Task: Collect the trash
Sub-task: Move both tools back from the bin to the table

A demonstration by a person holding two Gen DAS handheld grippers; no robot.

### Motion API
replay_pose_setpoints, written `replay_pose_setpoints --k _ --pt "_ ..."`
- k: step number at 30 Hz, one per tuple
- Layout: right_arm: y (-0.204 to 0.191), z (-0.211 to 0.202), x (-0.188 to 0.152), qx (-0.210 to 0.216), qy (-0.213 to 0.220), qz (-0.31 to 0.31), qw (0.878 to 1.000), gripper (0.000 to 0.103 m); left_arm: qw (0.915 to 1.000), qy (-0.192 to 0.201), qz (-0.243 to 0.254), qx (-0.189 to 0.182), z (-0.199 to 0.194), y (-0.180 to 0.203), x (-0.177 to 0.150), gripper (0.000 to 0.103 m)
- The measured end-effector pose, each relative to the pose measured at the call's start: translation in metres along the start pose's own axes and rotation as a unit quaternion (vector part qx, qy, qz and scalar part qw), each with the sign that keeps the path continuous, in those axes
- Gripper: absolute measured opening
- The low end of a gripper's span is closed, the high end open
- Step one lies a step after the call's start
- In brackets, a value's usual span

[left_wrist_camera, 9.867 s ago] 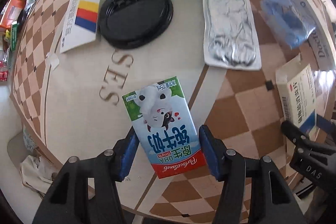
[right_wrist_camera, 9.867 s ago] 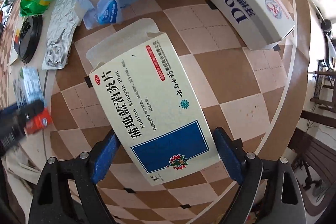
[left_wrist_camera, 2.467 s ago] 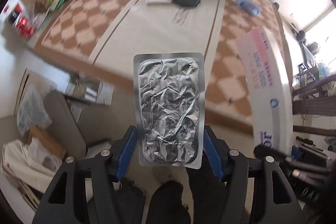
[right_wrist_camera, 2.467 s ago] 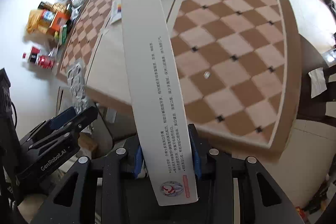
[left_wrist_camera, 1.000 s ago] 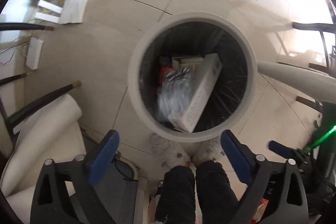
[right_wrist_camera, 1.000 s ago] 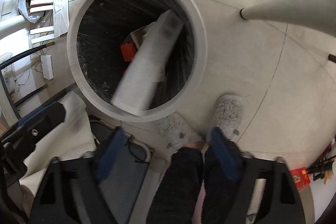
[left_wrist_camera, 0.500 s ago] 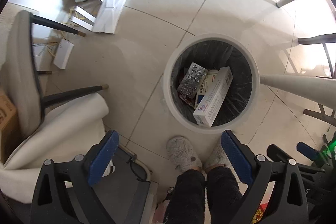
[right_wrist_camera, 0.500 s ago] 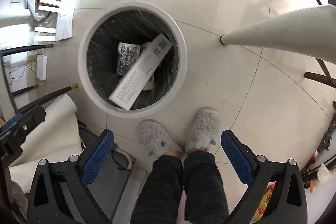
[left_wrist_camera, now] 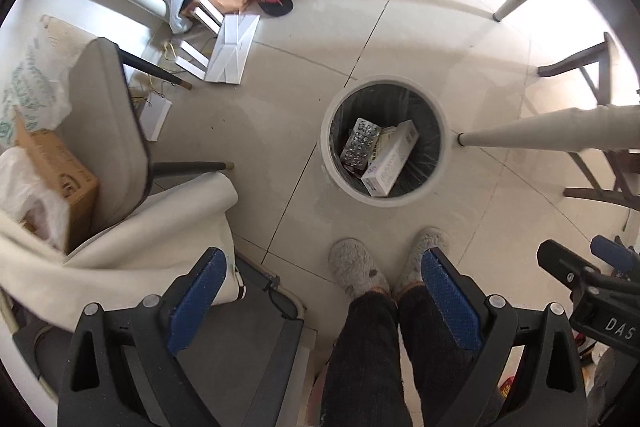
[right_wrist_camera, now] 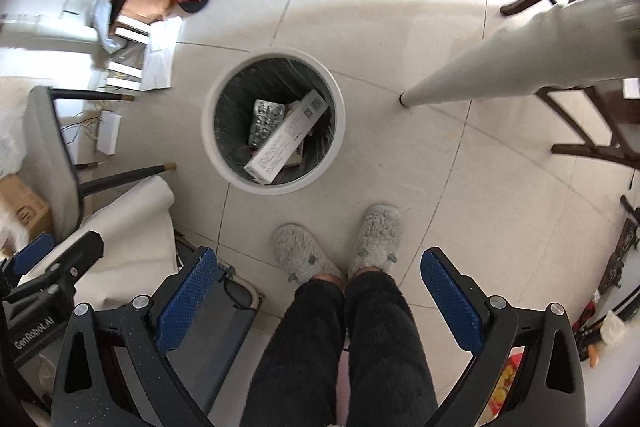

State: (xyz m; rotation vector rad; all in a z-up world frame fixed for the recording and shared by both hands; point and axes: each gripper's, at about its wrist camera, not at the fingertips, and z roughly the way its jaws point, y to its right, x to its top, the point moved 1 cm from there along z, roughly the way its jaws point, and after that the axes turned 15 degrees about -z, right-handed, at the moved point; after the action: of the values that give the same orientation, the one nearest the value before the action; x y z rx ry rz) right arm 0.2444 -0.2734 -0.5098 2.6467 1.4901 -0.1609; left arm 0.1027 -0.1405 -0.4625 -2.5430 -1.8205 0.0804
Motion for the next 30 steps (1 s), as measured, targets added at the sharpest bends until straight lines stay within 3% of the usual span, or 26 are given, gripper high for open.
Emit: replay_pose_setpoints --k 9,17,23,25,30 --pt "-0.014 -0.133 -0.041 0.004 0.045 -0.007 0.999 0.103 0.9989 0.027 -0.007 -0.037 -0.11 -0.018 -0.027 0.1" --pt "-0.016 -0.25 -0.051 0.045 0.093 -0.01 0.995 0.103 0.9939 0.103 -0.021 -0.032 -0.215 -0.017 -0.021 0.1" --pt "0.005 -0.326 -0.028 0.074 0.143 0.005 0.987 0.103 0.982 0.185 -0.031 -0.019 -0.276 0.002 0.029 0.1" --pt "0.023 -0.349 -0.008 0.077 0.164 0.013 0.983 0.103 0.9789 0.202 -0.031 -0.012 -0.287 0.013 0.053 0.1" --pt "0.078 -0.373 0.066 0.065 0.166 0.047 0.983 0.103 0.9743 0.218 -0.053 -0.021 -0.309 0.047 0.128 0.103"
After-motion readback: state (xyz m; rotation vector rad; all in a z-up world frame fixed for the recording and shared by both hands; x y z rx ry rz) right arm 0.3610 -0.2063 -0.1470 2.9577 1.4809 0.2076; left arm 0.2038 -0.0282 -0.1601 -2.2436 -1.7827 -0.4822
